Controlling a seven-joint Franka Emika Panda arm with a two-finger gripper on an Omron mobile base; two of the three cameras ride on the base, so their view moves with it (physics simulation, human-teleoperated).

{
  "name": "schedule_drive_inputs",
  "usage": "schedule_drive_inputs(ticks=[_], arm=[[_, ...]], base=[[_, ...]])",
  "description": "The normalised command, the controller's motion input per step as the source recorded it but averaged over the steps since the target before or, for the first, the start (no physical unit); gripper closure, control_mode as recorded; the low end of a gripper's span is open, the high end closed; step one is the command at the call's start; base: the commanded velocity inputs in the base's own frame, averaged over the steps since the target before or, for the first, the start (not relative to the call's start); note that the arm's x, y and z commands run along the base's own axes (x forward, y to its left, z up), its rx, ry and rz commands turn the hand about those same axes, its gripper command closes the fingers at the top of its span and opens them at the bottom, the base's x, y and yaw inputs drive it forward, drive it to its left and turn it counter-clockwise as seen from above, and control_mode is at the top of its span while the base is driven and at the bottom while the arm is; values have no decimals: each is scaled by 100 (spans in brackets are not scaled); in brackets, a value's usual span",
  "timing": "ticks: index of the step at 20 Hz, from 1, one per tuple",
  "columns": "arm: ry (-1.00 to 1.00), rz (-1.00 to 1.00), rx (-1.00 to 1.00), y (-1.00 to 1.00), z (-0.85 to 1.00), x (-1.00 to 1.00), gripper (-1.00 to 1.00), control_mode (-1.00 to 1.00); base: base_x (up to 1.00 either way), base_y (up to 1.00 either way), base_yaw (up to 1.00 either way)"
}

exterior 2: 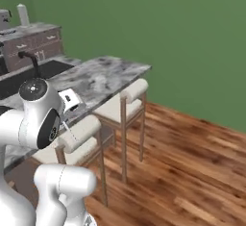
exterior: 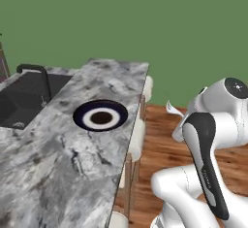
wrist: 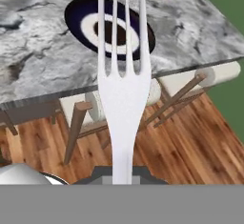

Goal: Take the fork and place it on the left side of the plate. Then take the spoon and place it on the right side of the plate. Make sure they're directly next to the plate.

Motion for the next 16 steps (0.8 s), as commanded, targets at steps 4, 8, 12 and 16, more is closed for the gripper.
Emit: schedule_drive_inputs(ticks=[4, 8, 12, 16], arm=[[0, 0, 0, 0, 0, 0, 100, 100], [0, 0, 0, 0, 0, 0, 100, 100], [0, 0, 0, 0, 0, 0, 100, 100], [0, 0, 0, 0, 0, 0, 100, 100]], base=[[0, 0, 71], [0, 0, 73], [0, 0, 72], [1, 6, 65]])
